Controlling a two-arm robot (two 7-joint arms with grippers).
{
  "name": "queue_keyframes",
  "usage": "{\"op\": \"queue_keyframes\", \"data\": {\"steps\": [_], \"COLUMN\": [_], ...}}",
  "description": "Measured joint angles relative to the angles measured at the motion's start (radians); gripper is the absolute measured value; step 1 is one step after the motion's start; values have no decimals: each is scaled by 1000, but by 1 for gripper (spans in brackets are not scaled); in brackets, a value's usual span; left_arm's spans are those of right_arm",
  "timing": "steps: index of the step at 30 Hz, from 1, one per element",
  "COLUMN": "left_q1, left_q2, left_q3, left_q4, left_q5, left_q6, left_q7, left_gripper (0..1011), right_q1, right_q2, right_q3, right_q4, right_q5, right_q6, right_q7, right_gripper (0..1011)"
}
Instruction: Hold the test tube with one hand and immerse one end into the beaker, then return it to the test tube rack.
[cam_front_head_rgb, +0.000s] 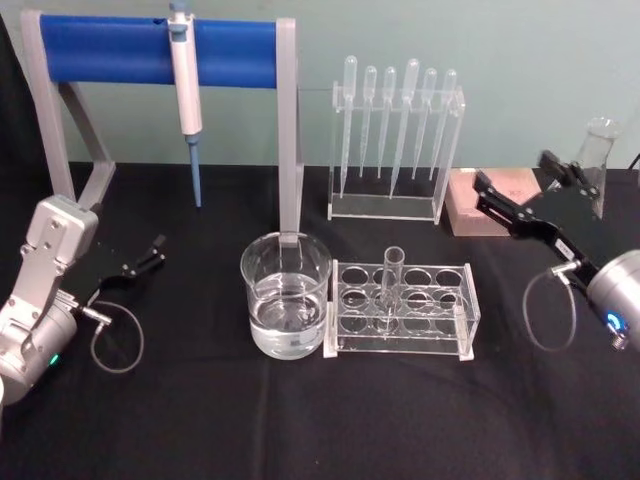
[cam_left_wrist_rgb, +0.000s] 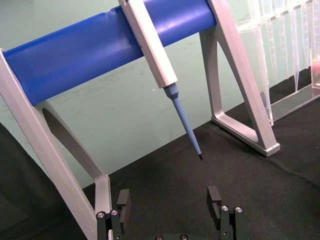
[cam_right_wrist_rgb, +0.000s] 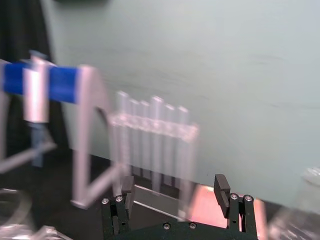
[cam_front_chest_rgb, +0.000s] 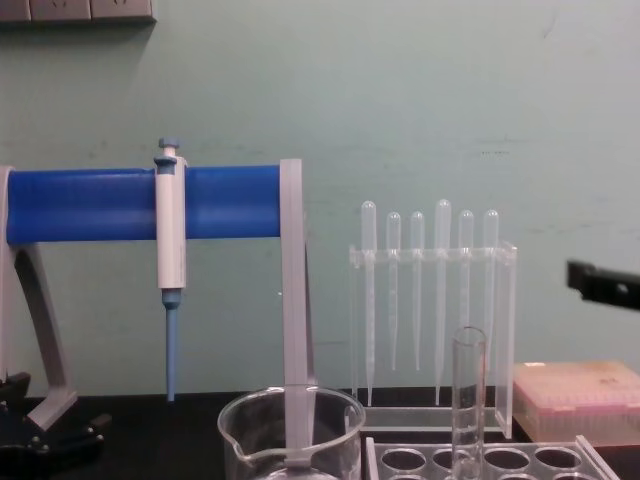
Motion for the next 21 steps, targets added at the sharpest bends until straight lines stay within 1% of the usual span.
{"op": "queue_keyframes", "data": {"steps": [1,3,4,5,6,7,12,14,21], "left_q1": [0,0,0,0,0,0,0,0,0], "left_q2": [0,0,0,0,0,0,0,0,0], "left_q3": [0,0,0,0,0,0,0,0,0], "left_q4": [0,0,0,0,0,0,0,0,0], "left_q5": [0,0,0,0,0,0,0,0,0], "left_q6": [0,0,0,0,0,0,0,0,0], "left_q7": [0,0,0,0,0,0,0,0,0], "left_gripper": [1000,1000,1000,1000,1000,1000,1000,1000,1000], "right_q1": [-1,-3,-4,-4,-5,-5,-3,-2,-3], "right_q2": [-11,-19,-29,-34,-42,-45,-62,-68,-86], "right_q3": [5,8,12,13,17,18,25,27,35], "right_q4": [22,42,64,75,96,105,156,171,194], "right_q5": [-23,-48,-74,-85,-108,-117,-156,-166,-191], "right_q6": [-4,-12,-22,-27,-38,-43,-57,-59,-60], "right_q7": [-29,-54,-80,-91,-111,-118,-143,-144,-142], "right_gripper": [1002,1003,1003,1003,1002,1003,1003,1003,1003]}}
